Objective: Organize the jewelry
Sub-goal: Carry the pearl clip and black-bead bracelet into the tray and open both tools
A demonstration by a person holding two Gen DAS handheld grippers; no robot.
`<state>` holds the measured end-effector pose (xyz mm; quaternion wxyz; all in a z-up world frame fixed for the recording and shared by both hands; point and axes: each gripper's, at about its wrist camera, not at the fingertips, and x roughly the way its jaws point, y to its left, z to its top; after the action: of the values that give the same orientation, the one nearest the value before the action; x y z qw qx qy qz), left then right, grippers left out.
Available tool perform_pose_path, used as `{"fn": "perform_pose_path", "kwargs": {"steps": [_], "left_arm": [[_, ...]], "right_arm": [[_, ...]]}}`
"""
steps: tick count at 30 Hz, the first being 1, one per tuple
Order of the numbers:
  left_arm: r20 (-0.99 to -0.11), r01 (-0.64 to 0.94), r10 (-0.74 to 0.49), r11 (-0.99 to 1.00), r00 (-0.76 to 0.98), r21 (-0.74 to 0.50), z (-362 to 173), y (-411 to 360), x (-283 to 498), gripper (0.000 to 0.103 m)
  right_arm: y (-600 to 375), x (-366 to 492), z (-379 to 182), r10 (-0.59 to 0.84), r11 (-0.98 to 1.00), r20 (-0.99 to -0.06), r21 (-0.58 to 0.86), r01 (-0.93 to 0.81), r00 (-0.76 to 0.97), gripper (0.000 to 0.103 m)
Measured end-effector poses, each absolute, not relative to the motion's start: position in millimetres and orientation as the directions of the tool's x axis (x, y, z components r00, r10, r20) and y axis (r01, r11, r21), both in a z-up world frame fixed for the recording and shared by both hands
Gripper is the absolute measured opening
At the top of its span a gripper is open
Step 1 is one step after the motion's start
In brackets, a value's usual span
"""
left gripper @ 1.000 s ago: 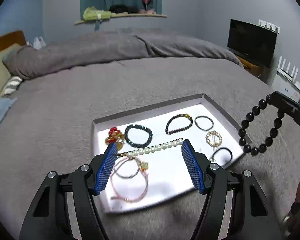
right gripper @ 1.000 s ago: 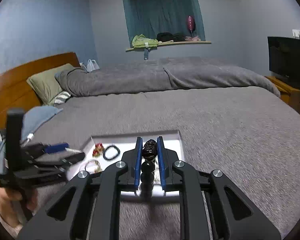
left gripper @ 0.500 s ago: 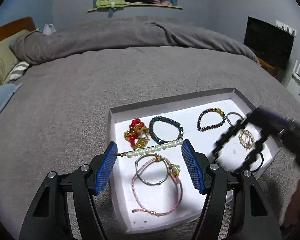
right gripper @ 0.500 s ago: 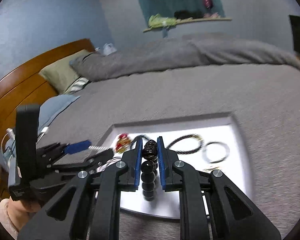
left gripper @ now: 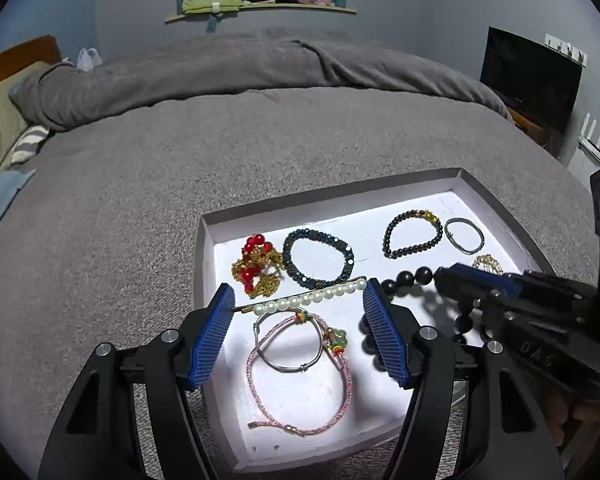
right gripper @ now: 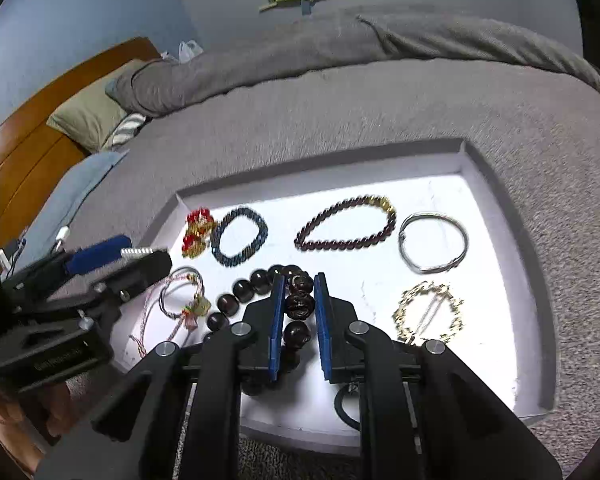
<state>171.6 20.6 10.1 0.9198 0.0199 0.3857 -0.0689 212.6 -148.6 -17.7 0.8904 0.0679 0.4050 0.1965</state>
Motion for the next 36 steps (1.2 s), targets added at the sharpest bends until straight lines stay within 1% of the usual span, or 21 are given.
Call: {"fn": "perform_pose_path", "kwargs": {"steps": [3,5,9,11,13,16,20,27,31,36], "left_arm": [[-0.718,0.150,-0.115,0.989,0.687,-0.016,7,18,172,0.068],[-0.720,0.158,-0.120,0.987,0.683,-0.014,6,15,173,0.068],[-0.726,0.185,-0.135,0.983,0.675,-0.010,3,4,173,0.068],[-0.728,0.201,-0.149,0.980,0.669,-0.016,2,-3,174,0.068],[-0.734,0.225,-0.168,0.974,0.658,-0.021,-1,-14,173,0.068],[-0.748,0.266,-0.209,0.963,0.630,-0.045,-7,-29,174,0.068],[-0.760,0.297,-0.216,0.954,0.612,-0.032,-16,-46,173,0.068],[-0.766,0.276,-0.195,0.961,0.613,-0.024,-21,-51,177,0.068],[-0.766,0.278,-0.203,0.960,0.610,-0.033,-21,-51,177,0.071],[-0.760,0.283,-0.202,0.959,0.617,-0.026,-18,-52,174,0.071]], "right_arm": [[-151,214,-17,0.408,0.913,-0.694,0.292,-0.285,0.594,0.016],[-154,214,-15,0.406,0.914,-0.688,0.297,-0.277,0.601,0.025],[-169,208,-4,0.393,0.919,-0.664,0.303,-0.252,0.636,0.027],[-178,206,2,0.386,0.921,-0.652,0.307,-0.239,0.652,0.035],[-185,203,7,0.373,0.926,-0.643,0.300,-0.229,0.668,0.038],[-192,199,11,0.360,0.931,-0.638,0.291,-0.220,0.681,0.041],[-205,198,16,0.353,0.932,-0.628,0.298,-0.205,0.694,0.042],[-220,195,21,0.342,0.935,-0.615,0.301,-0.190,0.711,0.043],[-222,194,23,0.344,0.933,-0.610,0.307,-0.187,0.714,0.043],[-222,193,25,0.345,0.933,-0.605,0.305,-0.191,0.717,0.044]]}}
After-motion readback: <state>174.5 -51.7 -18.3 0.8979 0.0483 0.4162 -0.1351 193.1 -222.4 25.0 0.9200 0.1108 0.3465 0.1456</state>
